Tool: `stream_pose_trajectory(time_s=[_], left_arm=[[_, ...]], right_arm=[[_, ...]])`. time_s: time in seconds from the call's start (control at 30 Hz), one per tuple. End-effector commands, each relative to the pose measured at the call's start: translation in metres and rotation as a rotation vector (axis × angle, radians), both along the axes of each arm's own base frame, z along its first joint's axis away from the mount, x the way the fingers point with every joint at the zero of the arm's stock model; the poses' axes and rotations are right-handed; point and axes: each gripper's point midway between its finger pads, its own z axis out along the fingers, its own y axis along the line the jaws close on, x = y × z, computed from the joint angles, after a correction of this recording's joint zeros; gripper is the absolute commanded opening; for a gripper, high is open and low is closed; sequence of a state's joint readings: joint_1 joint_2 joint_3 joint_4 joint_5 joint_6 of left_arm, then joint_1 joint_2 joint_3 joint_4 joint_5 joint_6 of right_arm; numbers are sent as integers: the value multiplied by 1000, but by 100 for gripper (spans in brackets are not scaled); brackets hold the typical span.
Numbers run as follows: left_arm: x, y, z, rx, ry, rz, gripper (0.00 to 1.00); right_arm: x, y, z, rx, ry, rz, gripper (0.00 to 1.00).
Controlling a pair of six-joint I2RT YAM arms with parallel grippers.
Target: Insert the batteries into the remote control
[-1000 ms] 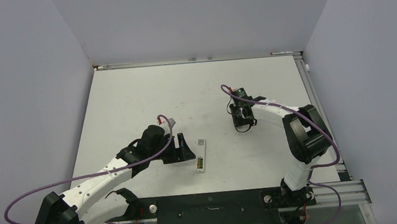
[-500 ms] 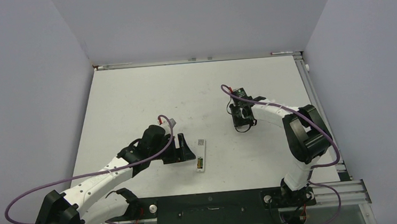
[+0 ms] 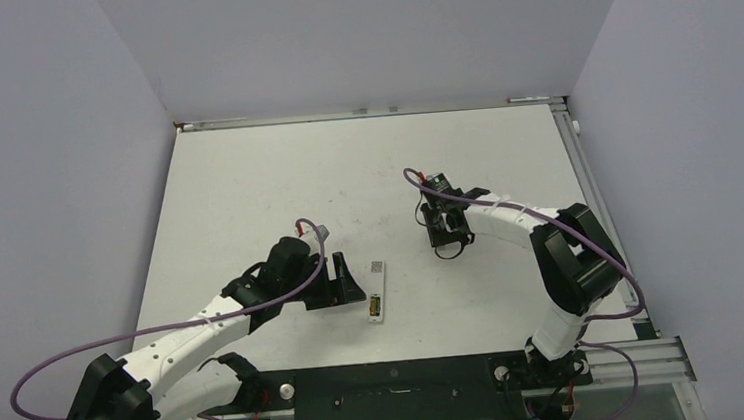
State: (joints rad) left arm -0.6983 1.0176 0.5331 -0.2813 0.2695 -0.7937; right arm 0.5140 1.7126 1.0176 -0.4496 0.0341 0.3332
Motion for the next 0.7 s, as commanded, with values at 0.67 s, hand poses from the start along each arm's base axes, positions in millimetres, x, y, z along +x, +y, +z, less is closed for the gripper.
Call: stream_pose_trajectory(time_s=[0.67], left_arm=[[1,-28,-36,-115,83,30,66]], right_arm=[[-65,44,36,94,-95,44,9]])
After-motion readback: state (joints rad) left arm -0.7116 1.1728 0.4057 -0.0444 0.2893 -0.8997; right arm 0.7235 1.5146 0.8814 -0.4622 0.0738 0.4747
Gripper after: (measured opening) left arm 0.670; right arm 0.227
